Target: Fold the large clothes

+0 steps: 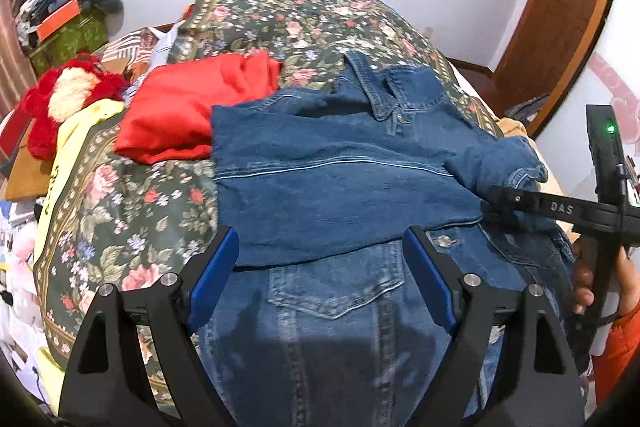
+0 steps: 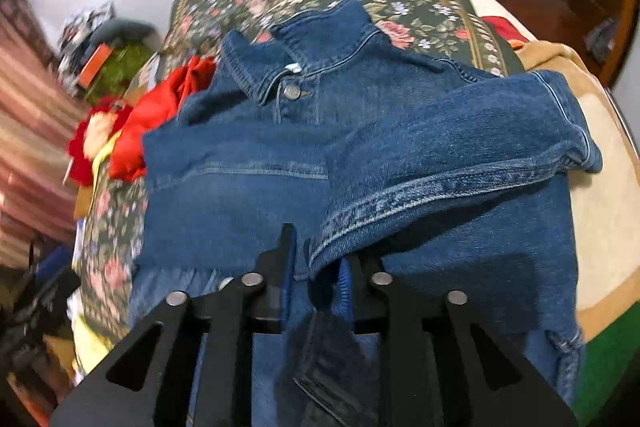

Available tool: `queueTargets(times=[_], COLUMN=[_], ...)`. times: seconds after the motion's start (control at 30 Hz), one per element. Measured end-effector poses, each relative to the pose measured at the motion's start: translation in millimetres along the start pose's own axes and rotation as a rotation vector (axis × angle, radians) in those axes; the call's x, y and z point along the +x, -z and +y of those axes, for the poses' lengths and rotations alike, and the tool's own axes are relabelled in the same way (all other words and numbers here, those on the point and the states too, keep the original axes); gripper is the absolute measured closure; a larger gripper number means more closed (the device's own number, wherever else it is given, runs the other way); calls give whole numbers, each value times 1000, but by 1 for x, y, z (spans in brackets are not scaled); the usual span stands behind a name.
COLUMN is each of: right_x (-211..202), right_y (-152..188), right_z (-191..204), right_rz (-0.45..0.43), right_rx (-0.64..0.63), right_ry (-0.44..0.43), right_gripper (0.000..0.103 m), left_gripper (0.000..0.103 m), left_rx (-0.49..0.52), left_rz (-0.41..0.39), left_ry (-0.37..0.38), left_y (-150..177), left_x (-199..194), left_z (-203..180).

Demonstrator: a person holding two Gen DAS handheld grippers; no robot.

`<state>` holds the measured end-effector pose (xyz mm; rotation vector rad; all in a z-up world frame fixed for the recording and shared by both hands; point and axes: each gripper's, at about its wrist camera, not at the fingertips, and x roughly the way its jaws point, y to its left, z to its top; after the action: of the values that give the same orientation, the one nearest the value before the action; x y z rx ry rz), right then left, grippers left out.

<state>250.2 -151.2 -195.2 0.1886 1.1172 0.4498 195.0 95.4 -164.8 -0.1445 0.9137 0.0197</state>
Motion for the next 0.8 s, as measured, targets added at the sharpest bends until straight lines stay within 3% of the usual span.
queueTargets(times=[0.13, 0.33, 0.53, 0.7, 0.8], right_x=[-20, -53, -85, -93, -95], right_y=[4, 8, 15, 24, 28], right_z=[-15, -38, -82, -114, -128], right_rz=[-15, -110, -188, -197, -194], right_rx=[30, 82, 125, 160, 183], right_ry=[-1, 48, 171, 248, 252], right_gripper=[54, 52, 50, 49, 49], left_gripper=[19, 19, 11, 11, 11], left_rx=[54, 181, 358, 540, 660], left_rz=[-9, -36, -42, 54, 120], left_ry=[19, 59, 109, 163, 169], left_y=[-13, -40, -62, -68, -64], left_x=[2, 2, 18, 57, 85], left_z=[-28, -90, -168, -236, -267])
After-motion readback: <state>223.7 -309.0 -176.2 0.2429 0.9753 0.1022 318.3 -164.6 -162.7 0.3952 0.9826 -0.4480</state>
